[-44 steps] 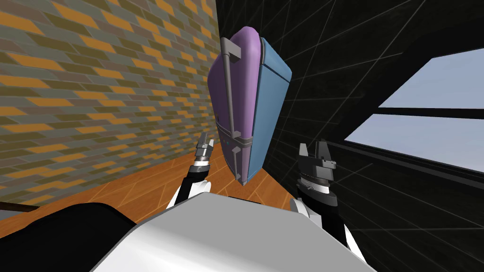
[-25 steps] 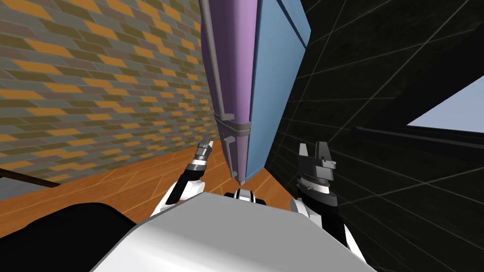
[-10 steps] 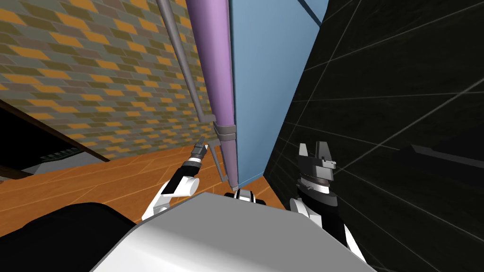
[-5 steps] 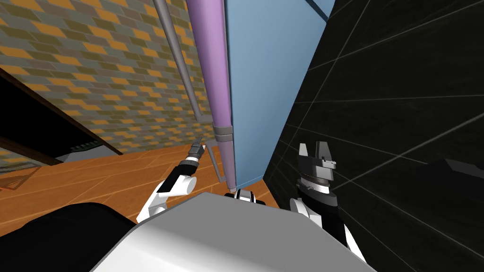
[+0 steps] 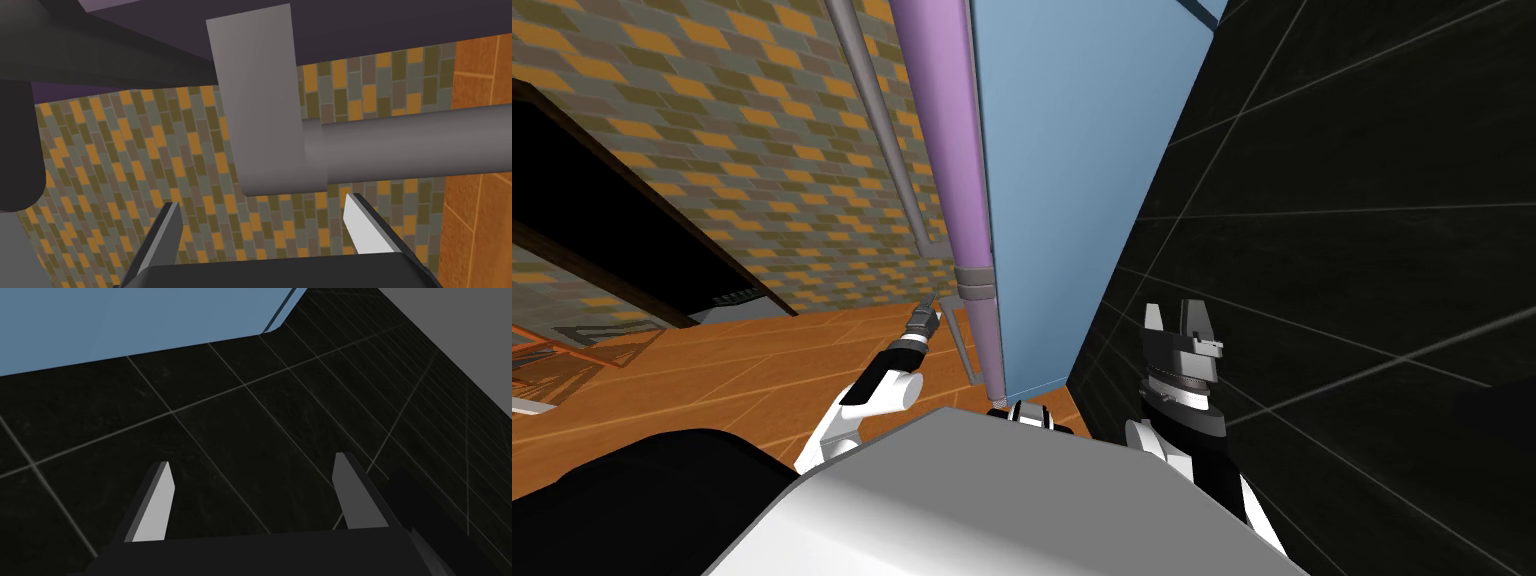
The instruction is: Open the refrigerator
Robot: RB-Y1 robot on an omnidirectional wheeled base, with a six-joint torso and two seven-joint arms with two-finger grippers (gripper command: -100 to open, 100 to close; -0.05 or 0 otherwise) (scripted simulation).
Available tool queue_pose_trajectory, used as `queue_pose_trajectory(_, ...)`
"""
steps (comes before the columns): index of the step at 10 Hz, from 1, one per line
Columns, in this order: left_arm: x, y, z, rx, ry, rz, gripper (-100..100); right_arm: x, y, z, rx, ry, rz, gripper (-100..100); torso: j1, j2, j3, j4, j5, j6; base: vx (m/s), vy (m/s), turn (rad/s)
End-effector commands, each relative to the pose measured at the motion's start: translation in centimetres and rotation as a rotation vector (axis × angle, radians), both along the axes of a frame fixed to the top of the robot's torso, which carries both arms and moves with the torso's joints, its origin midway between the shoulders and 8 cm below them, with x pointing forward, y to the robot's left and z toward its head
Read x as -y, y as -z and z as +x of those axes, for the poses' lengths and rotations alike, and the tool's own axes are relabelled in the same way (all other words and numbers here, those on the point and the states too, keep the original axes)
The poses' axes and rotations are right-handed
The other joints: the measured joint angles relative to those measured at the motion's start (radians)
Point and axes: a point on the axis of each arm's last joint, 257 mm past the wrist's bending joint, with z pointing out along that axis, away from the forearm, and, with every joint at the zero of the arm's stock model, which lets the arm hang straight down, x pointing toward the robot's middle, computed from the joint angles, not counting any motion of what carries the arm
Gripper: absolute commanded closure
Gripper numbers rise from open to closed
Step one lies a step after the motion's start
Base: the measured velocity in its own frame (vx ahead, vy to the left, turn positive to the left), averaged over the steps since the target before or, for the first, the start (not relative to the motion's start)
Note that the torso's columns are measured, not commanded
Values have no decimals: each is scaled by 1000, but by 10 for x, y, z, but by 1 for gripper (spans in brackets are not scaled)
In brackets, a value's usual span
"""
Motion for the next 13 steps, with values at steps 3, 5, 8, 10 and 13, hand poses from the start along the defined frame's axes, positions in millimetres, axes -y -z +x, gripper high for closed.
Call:
queue_pose_trajectory(3, 9, 15, 5, -32, 16, -39, -100, 0, 0, 0, 0, 0, 0, 0, 1, -2, -1, 0, 1, 3, -9, 6, -15)
queue_pose_trajectory(5, 9, 15, 5, -32, 16, -39, -100, 0, 0, 0, 0, 0, 0, 0, 0, -2, -1, 0, 0, 0, 4, 4, 6)
queue_pose_trajectory(8, -2, 28, 2, -66, -15, -87, -100, 0, 0, 0, 0, 0, 0, 0, -1, -4, -3, 1, -1, 0, 26, -112, 86)
queue_pose_trajectory(10, 10, 17, 22, -14, 44, -81, -100, 0, 0, 0, 0, 0, 0, 0, 17, -1, -3, 6, -2, -8, -3, -61, 182)
queue_pose_trajectory(13, 26, 24, 49, 0, 124, -105, -100, 0, 0, 0, 0, 0, 0, 0, 23, 0, -2, 7, 0, -8, 5, -61, 202)
